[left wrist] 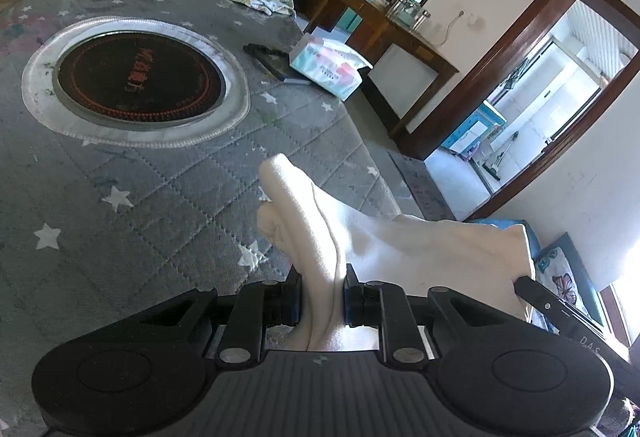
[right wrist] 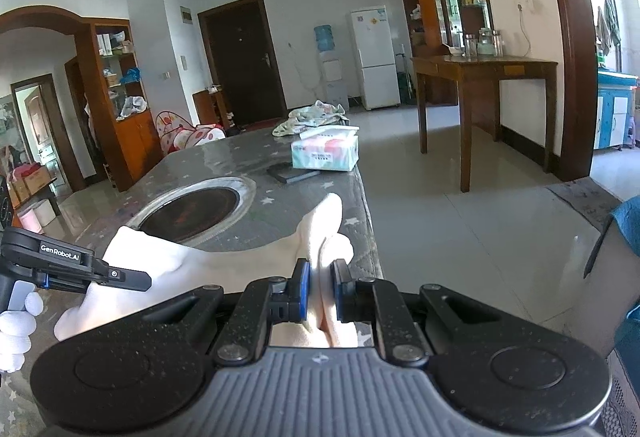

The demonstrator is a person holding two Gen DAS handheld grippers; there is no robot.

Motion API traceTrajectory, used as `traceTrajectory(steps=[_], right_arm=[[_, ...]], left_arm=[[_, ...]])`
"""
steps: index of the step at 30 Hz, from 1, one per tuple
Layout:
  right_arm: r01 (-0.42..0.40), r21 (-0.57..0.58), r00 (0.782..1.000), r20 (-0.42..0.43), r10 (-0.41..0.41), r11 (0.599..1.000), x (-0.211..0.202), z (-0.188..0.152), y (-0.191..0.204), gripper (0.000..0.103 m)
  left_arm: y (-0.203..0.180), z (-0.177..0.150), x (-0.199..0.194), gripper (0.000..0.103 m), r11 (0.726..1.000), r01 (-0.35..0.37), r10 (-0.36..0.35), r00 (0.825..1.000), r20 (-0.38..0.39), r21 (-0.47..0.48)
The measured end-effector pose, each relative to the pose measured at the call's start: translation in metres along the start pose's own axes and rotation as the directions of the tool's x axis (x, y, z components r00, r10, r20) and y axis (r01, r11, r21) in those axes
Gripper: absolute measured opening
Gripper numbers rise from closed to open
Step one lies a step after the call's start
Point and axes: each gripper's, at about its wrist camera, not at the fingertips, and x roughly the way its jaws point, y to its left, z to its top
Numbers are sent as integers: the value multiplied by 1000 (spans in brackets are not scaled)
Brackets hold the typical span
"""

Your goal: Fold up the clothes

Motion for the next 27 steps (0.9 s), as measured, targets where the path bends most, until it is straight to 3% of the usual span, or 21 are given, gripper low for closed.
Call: traceTrajectory(steps=[27], right_arm=[[-19, -10, 1000, 11, 19, 1000, 2, -1, 5, 10]], left_arm=[[4, 4, -7, 20, 1000, -21, 21, 1000, 3, 7]])
